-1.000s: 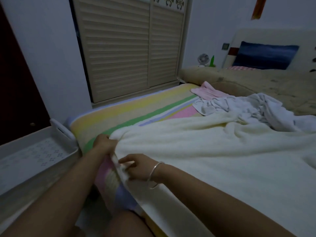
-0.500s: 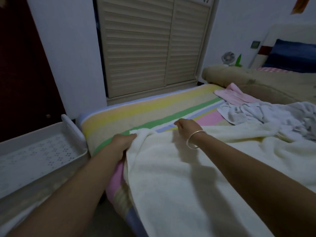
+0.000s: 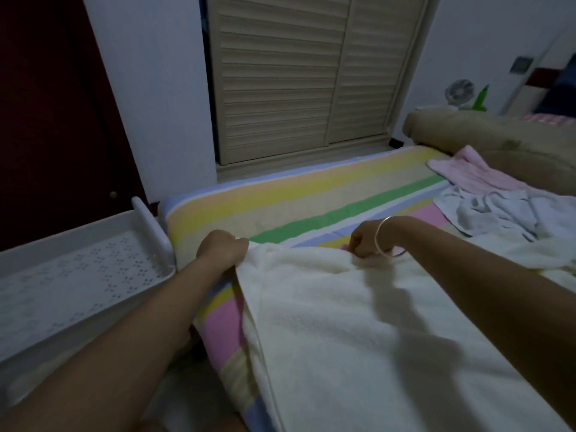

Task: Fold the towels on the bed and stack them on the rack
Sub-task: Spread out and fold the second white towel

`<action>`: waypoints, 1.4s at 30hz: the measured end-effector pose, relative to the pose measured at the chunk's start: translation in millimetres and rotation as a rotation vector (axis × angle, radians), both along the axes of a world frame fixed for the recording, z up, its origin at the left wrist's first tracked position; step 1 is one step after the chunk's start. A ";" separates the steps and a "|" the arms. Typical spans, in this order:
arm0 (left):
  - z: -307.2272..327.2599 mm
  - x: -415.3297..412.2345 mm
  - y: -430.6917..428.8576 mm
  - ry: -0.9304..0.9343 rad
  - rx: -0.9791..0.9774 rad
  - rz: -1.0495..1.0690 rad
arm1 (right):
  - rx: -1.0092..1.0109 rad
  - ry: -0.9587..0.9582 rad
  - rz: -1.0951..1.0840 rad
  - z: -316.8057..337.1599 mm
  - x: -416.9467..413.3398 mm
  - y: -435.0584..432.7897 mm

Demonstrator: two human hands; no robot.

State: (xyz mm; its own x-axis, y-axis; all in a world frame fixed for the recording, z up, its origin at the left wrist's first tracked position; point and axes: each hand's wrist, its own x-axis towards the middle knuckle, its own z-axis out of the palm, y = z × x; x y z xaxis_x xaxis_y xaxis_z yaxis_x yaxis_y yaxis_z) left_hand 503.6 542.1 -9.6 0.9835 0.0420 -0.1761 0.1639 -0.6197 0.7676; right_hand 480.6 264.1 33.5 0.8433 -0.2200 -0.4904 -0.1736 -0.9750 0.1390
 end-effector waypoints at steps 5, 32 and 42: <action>-8.1 4.9 -5.6 -0.069 0.051 -0.118 | -0.152 0.357 0.132 14.6 2.1 9.7; -44.4 5.4 65.1 -0.498 0.665 0.063 | -0.023 -0.859 0.023 -44.9 87.6 96.5; -51.4 -19.1 59.2 -0.728 0.576 -0.126 | 0.311 -0.622 0.193 -62.3 -2.7 101.4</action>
State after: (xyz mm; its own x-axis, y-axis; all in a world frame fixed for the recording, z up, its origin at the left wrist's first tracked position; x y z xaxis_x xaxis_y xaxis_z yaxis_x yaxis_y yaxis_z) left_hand 484.5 601.3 -61.0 0.8468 -0.1833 0.4993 -0.3307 -0.9167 0.2244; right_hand 478.0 365.5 -28.8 0.9965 0.0325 0.0776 0.0488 -0.9746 -0.2184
